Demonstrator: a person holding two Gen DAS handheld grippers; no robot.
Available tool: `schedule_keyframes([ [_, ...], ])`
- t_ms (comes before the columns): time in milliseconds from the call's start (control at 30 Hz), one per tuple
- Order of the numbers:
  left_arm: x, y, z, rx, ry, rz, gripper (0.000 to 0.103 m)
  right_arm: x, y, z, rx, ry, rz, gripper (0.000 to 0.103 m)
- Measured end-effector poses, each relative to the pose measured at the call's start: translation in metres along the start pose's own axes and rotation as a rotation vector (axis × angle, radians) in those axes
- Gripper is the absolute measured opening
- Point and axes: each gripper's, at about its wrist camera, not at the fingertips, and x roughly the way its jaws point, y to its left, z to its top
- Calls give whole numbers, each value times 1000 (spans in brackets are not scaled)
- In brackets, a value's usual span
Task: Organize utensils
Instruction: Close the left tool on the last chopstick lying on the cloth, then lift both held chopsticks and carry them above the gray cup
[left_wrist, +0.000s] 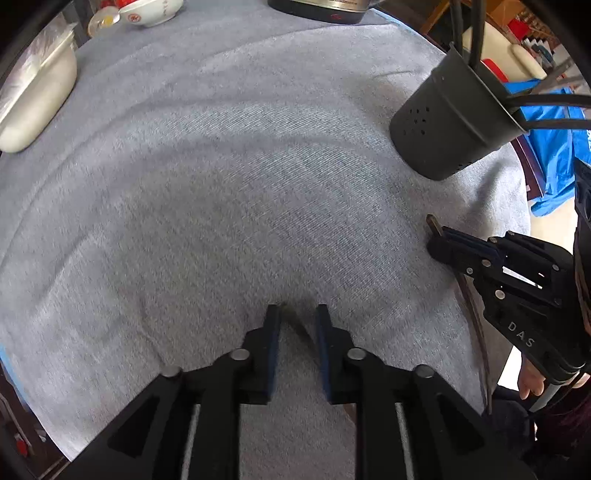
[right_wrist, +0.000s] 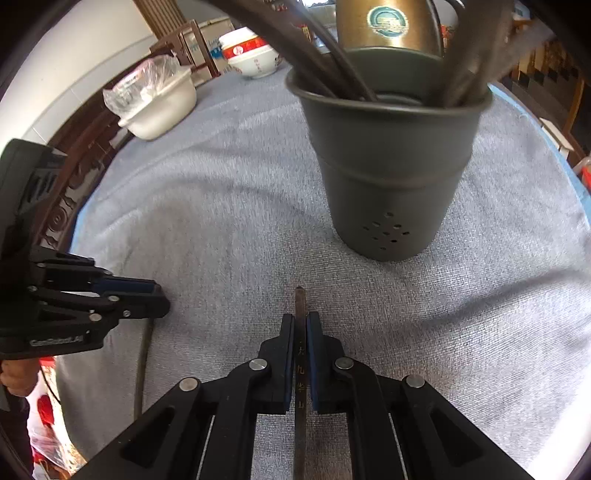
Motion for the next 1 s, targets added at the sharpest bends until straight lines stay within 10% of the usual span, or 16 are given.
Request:
schedule_keyframes([
  [67, -1, 4, -6, -20, -4, 22, 42, 1, 4, 2, -12, 9, -15, 9],
  [333, 6, 8, -33, -56, -24, 55, 43, 5, 8, 9, -34, 39, -23, 9],
  [500, 10, -3, -32, -64, -52, 88, 15, 8, 14, 13, -66, 50, -41, 9],
  [1000, -51, 30, -34, -147, -189, 68, 7, -18, 15, 6, -69, -38, 34, 7],
])
